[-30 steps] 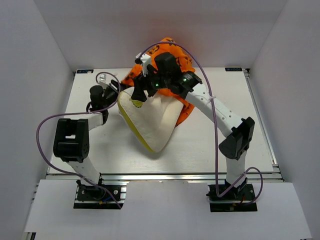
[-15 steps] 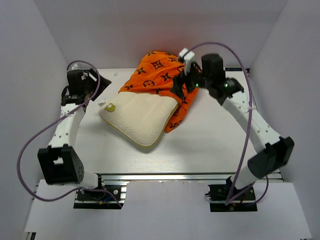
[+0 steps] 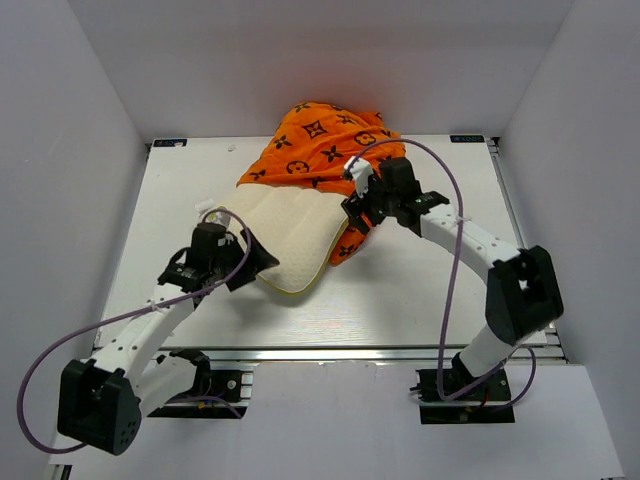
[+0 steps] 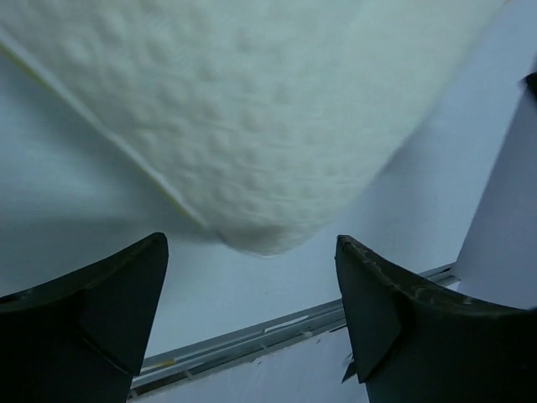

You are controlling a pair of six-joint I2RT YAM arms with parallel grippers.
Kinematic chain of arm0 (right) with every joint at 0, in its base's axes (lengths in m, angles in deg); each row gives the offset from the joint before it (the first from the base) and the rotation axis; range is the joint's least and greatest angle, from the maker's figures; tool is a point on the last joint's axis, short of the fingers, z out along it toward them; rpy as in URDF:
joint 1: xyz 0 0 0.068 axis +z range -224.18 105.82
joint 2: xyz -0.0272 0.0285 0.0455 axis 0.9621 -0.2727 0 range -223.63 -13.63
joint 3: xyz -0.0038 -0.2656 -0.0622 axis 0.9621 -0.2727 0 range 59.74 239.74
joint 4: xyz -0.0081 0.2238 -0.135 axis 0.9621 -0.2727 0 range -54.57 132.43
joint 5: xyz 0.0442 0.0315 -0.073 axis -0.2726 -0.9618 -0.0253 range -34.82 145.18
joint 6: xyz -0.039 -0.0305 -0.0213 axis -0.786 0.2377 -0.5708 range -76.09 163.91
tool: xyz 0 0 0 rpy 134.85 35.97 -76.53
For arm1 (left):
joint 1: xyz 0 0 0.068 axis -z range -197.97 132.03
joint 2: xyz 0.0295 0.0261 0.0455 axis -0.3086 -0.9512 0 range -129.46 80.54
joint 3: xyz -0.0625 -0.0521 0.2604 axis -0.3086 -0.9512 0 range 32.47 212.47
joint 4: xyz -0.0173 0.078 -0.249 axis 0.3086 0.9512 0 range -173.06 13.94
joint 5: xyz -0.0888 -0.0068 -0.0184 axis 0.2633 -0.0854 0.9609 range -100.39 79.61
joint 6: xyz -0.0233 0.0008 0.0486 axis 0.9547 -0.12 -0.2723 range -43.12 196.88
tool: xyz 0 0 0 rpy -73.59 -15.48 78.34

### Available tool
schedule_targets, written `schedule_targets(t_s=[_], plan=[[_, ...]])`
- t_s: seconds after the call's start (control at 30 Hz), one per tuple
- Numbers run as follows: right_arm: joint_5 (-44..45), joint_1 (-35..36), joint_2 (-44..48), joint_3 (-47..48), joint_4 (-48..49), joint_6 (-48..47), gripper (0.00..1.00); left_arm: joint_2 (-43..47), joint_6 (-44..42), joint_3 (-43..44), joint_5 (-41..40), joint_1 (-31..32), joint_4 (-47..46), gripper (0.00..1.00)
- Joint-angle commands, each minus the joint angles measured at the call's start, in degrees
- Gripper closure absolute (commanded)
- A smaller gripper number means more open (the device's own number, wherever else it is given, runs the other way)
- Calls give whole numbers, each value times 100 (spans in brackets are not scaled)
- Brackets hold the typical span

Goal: Put the pillow into the pillowcase

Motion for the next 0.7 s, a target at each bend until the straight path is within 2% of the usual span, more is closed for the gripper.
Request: schedule_targets(t_s=[0.0,0.23,0.3,0.33,0.37,0.4,0.43,0.47,0.5,0.57,0.67], plan=[[309,-16,-580,546,868,-195,23,-87,673,-321,-97,98,-686,10],[924,-25,-1819,1470,1264,-739,24,-1317,744,-102,-63,151,-1564,9],[1109,-25,-2145,1742,1264,-889,37,-1739,753,47,-36,186,-1679,10],[1309,-34,-2250,1865,1264,-976,53,-1854,761,152,-19,177,-1749,12],[1268,-51,-2251,1883,1264,-995,60,-1968,762,197,-10,186,-1785,14],[1180,-69,-2208,1892,1255,-1012,65,-2126,753,232,-1,195,-1803,17],[988,-95,-2155,1866,1116,-1030,70,-2188,753,258,34,195,-1864,25],[751,-104,-1972,1848,993,-987,80,-2224,753,285,43,195,-1899,29],[540,-104,-1848,1822,652,-960,83,-2268,744,276,43,186,-1978,39],[-108,-95,-1393,1752,360,-777,94,-2286,753,259,52,186,-2075,51],[-821,89,-839,1594,-201,-565,100,-2373,753,259,157,195,-2382,72]])
